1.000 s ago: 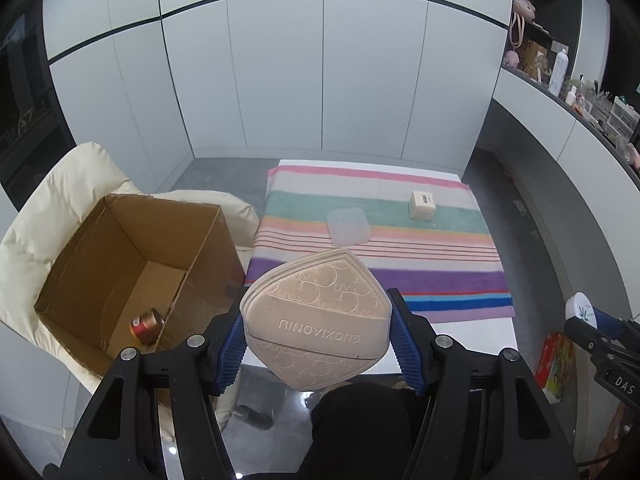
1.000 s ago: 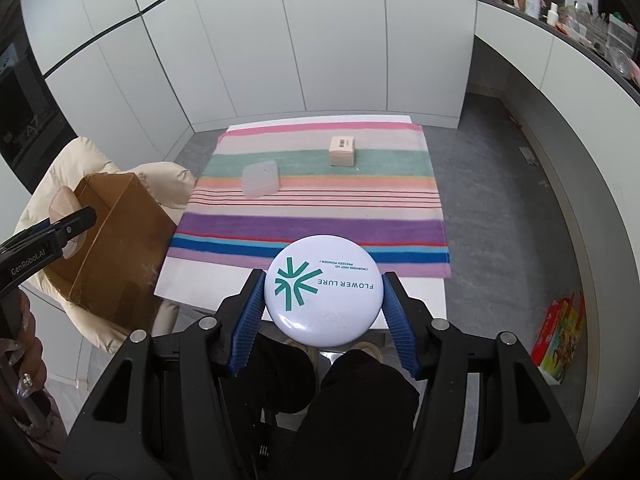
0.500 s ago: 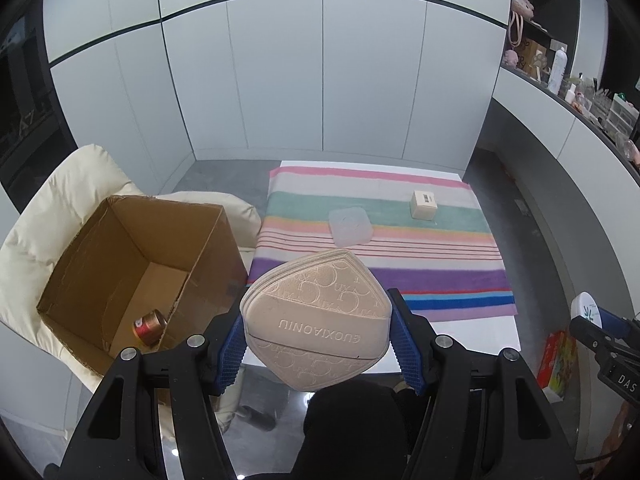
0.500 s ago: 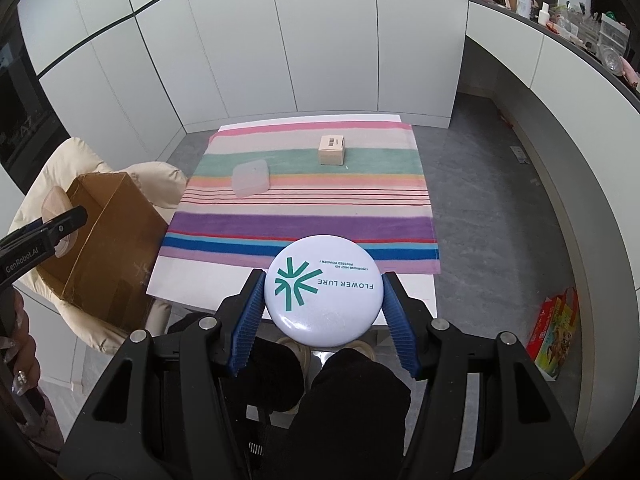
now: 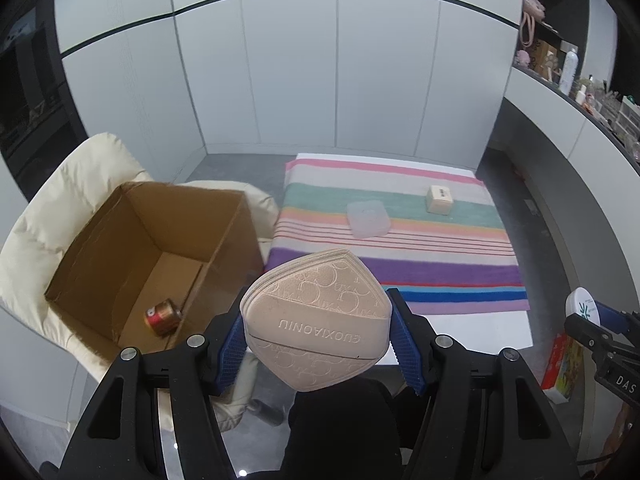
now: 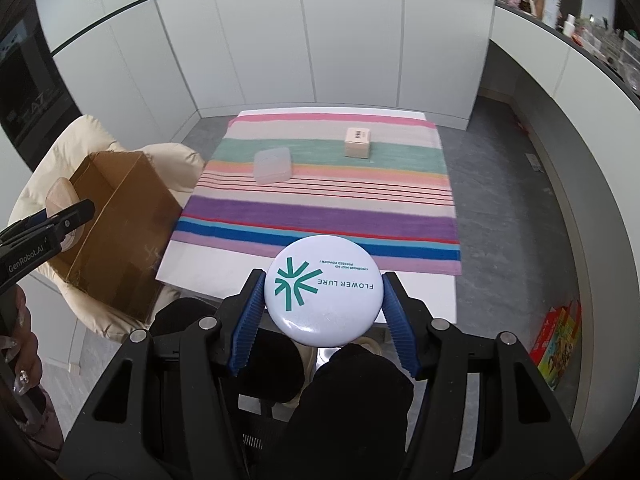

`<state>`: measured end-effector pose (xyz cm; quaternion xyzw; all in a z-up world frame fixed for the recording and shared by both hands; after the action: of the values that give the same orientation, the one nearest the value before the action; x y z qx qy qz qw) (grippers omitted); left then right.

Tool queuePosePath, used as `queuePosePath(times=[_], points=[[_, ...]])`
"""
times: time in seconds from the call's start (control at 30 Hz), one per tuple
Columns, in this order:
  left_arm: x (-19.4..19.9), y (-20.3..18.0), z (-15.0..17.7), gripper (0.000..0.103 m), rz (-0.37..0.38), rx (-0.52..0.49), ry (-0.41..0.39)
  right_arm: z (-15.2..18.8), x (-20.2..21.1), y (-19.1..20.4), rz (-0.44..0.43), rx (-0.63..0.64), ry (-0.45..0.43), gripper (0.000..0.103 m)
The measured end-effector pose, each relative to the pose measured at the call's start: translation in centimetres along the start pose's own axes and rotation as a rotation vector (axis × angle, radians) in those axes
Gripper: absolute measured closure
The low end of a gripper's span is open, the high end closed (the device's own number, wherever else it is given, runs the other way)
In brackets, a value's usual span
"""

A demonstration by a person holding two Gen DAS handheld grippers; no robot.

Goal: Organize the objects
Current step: 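Lift the compact with the right gripper and sponge with the left gripper toward the box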

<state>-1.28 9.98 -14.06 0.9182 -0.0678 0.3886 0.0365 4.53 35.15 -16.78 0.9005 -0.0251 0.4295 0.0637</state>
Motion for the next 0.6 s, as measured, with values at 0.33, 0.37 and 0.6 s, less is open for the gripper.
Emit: queuePosePath(times=[0.33, 0.37, 0.6], points=[[0.9, 7.7, 1.9, 0.038, -0.105, 0.097, 0.014, -0.7, -2.2, 8.1, -0.107, 0.139, 0.015, 0.043], [1.0, 8.6, 2.1, 0.038, -0.116, 0.107, 0.016, -0.6, -2.4, 9.1, -0.118, 0.156, 0.020, 0.043], [2.3, 14.8, 4.1, 0.038, -0.191, 0.198, 0.028, 0.3, -4.0, 16.9, -0.211, 0.287, 0.058, 0.043]])
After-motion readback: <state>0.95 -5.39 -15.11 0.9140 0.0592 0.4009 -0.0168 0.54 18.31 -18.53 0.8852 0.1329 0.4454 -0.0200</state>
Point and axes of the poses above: each gripper's, at about its wrist camera, not at the fingertips, and x roughly against the way its jaws point, y to its left, z to its underside, the point moved 4 cm from there along -x, roughly the way its jaws point, and after that the axes turned 5 degrees about -y, right-handed, at the moved point
